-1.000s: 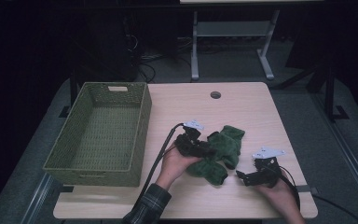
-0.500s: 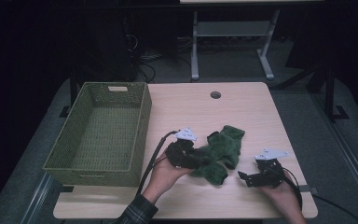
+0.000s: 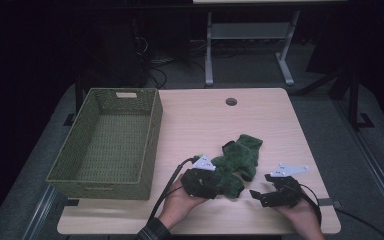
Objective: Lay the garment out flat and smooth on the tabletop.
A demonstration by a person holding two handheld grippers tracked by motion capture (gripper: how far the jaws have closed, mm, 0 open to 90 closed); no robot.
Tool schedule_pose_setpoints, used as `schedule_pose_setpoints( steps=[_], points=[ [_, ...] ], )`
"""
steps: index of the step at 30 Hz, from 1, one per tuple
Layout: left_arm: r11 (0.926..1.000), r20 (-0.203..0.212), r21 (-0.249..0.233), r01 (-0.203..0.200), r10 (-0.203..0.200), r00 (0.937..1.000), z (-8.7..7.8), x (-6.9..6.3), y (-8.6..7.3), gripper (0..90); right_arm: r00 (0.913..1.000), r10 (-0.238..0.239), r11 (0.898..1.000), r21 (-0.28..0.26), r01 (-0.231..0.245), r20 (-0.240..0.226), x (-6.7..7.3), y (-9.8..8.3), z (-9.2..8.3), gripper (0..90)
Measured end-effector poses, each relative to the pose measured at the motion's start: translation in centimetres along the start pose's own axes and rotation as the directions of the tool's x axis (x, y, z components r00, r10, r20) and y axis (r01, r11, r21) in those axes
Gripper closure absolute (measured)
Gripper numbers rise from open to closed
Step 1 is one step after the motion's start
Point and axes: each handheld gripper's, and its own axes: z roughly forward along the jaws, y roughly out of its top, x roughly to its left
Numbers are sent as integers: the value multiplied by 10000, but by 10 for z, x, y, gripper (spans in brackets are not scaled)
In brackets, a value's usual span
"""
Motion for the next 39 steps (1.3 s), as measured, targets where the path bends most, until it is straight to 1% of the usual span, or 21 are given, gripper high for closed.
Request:
schedule_pose_setpoints(
  steps=[3,4,6,8,10,11,12,13,18,20,21,23,25,26,28,31,32,33,35,37,39],
  points=[
    [9996,-280,239,-148,154,9995,8,5,-4,530,9992,-254,9997,-38,253,-323,7,1,2,229],
    [9998,-325,198,-40,46,9995,10,6,-5,530,9987,-306,9995,-45,304,-409,9,2,2,250],
    [9998,-412,203,-45,54,9991,13,9,-7,540,9970,-451,9990,-23,450,-626,12,3,4,322],
    [9998,-493,218,-21,31,9988,14,12,-9,566,9947,-549,9985,-75,545,-872,14,3,5,360],
    [9995,-552,305,-16,33,9985,15,16,-9,601,9927,-529,9986,-46,527,-1088,17,4,7,371],
    [9996,-582,241,109,-95,9983,16,17,-9,621,9913,-519,9986,-35,519,-1212,18,5,9,373],
    [9996,-602,263,118,-102,9981,16,18,-9,647,9901,-453,9989,12,459,-1329,19,5,11,375],
    [9996,-605,243,119,-104,9981,17,20,-10,666,9891,-566,9984,3,572,-1359,20,5,13,375],
    [9990,-563,399,199,-177,9983,17,25,-10,801,9870,-600,9982,-112,590,-1492,26,10,23,376],
    [9987,-522,499,59,-32,9986,17,27,-10,824,9879,-667,9978,-158,651,-1402,27,12,25,387],
    [9989,-502,434,174,-153,9986,18,27,-10,830,9882,-589,9982,-183,569,-1417,28,13,27,395],
    [9988,-532,475,113,-88,9985,18,26,-10,837,9875,-588,9982,-180,568,-1463,28,14,30,412],
    [9989,-504,434,157,-135,9986,19,26,-10,839,9882,-629,9980,-135,616,-1400,29,14,33,450],
    [9988,-506,479,76,-52,9987,18,27,-10,840,9885,-694,9976,-116,685,-1344,29,14,34,472],
    [9992,-509,347,205,-187,9985,19,26,-11,841,9901,-834,9965,-105,828,-1124,30,14,34,542],
    [9991,-515,366,222,-203,9985,18,24,-11,844,9898,-1114,9937,-246,1096,-893,30,15,34,676],
    [9991,-522,387,145,-124,9986,18,23,-11,848,9897,-1127,9935,-268,1107,-883,31,15,34,727],
    [9991,-473,369,192,-175,9987,17,22,-10,849,9897,-1147,9932,-297,1125,-854,31,16,33,763],
    [9994,-407,302,138,-126,9991,14,21,-9,851,9898,-1228,9923,-269,1211,-727,31,16,31,783],
    [9995,-192,216,236,-232,9995,9,22,-9,853,9895,-1304,9913,-254,1291,-628,30,16,28,790],
    [9993,-48,3,376,-376,9993,2,21,-8,853,9901,-1252,9919,-291,1236,-638,27,15,24,792]
  ],
)
